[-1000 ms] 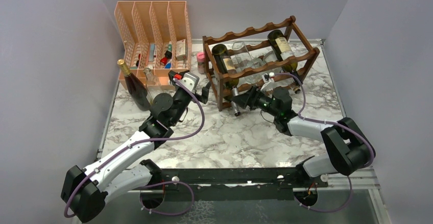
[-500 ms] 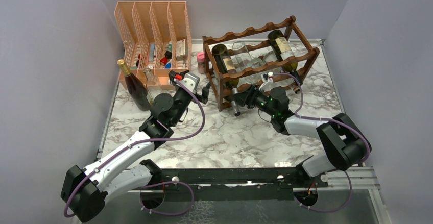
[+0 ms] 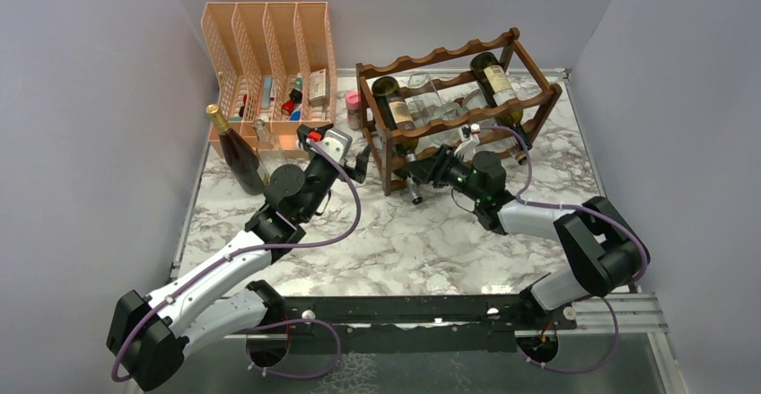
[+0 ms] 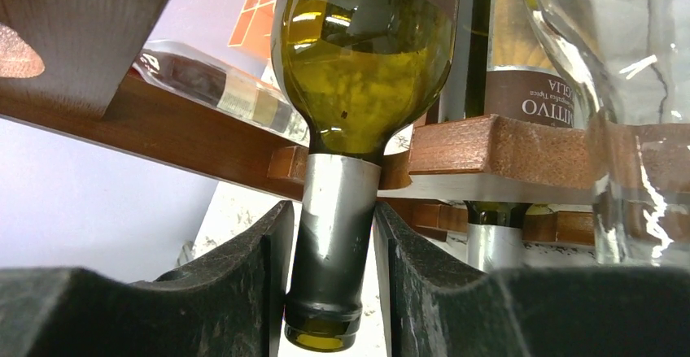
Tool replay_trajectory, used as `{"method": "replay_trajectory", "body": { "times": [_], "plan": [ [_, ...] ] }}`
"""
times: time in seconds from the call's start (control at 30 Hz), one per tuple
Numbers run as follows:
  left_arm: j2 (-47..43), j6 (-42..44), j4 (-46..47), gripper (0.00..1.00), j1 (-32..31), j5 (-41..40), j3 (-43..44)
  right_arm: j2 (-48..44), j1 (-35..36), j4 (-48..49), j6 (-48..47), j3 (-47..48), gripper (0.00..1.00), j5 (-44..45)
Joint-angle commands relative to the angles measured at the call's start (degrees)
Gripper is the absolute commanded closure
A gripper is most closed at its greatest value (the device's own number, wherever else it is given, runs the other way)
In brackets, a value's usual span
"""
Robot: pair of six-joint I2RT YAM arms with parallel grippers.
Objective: Take the wine bottle off the wine rack
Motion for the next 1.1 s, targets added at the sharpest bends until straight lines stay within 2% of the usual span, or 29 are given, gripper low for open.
{"method": "replay_trajectory", "body": {
  "times": [0.0, 0.37, 0.47, 0.7, 0.83, 1.07],
  "plan": [
    [-0.2, 0.7, 1.9, 0.02, -0.4, -1.3, 0.1, 1.3, 0.4, -0.2, -0.1, 2.5, 0.56, 1.9],
    [0.0, 0.9, 1.9, 0.02, -0.5, -1.6, 0.1, 2.3, 0.4, 0.3, 0.8, 2.4, 0.55, 2.0],
    [0.0, 0.9, 1.9, 0.02, -0.5, -1.8, 0.1, 1.3, 0.4, 0.1, 0.9, 2.1, 0.59, 2.3],
    [0.2, 0.8, 1.9, 0.02, -0.6, -2.0, 0.0, -3.6, 0.3, -1.3, 2.6, 0.7, 0.72, 2.5],
    [0.4, 0.7, 1.9, 0.02, -0.6, -1.9, 0.1, -6.5, 0.4, 0.4, 3.4, -1.8, 0.77, 2.4],
    [1.0, 0.8, 1.9, 0.02, -0.7, -2.2, 0.0, -12.5, 0.4, -3.2, 4.0, -4.9, 0.84, 1.3]
  ]
}}
